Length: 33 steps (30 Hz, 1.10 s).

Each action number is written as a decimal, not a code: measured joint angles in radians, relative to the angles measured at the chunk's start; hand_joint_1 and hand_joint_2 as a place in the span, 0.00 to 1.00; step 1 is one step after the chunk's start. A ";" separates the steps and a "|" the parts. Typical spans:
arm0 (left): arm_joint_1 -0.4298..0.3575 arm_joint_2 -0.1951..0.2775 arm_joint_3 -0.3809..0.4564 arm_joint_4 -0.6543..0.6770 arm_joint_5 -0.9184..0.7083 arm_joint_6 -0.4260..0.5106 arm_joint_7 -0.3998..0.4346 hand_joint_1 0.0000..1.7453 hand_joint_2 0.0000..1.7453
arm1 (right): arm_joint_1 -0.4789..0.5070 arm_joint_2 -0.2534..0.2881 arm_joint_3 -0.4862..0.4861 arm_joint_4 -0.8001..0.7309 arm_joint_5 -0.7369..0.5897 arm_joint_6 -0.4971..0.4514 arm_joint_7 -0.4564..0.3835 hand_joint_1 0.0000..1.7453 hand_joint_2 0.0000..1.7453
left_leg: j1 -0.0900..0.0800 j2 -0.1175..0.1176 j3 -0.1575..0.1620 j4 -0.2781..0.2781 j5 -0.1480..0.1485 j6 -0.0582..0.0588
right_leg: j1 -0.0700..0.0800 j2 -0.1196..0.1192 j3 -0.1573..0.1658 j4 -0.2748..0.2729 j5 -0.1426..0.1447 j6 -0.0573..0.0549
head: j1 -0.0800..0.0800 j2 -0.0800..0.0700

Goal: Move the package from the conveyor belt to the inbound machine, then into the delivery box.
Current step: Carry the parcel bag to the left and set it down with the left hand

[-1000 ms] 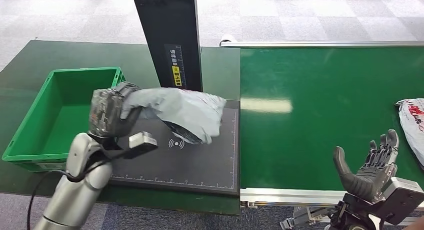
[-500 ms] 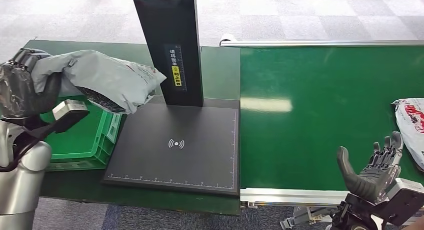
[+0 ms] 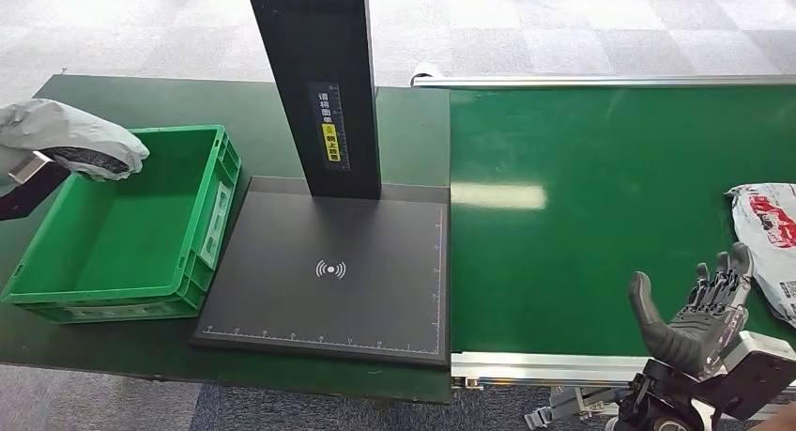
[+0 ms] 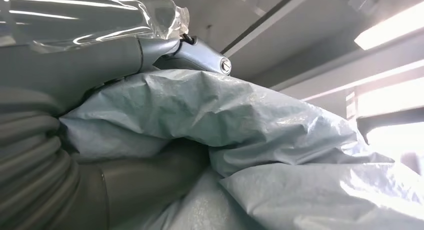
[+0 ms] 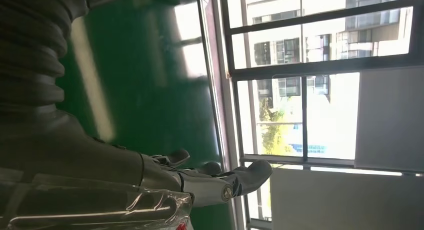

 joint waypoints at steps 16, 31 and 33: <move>-0.090 -0.053 0.003 0.142 0.251 -0.155 -0.090 0.00 1.00 | -0.006 0.000 0.008 0.000 0.000 -0.006 0.000 0.00 1.00 | 0.000 -0.001 0.000 0.000 0.000 0.000 | 0.000 0.000 -0.001 0.000 0.000 0.000 | 0.000 0.000; 0.004 -0.204 0.049 -0.159 1.485 -0.813 -0.241 0.00 1.00 | -0.028 -0.017 0.025 0.031 -0.010 -0.001 -0.002 0.00 1.00 | -0.001 0.000 0.000 0.000 0.000 0.000 | -0.001 0.000 0.000 -0.001 0.000 0.000 | 0.000 0.000; 0.068 -0.253 0.033 -0.237 1.650 -0.915 -0.228 0.00 1.00 | -0.034 -0.017 0.030 0.038 -0.002 0.004 -0.002 0.00 1.00 | -0.002 0.000 0.000 0.000 -0.001 0.000 | -0.002 0.000 0.000 -0.001 0.000 0.000 | 0.000 0.000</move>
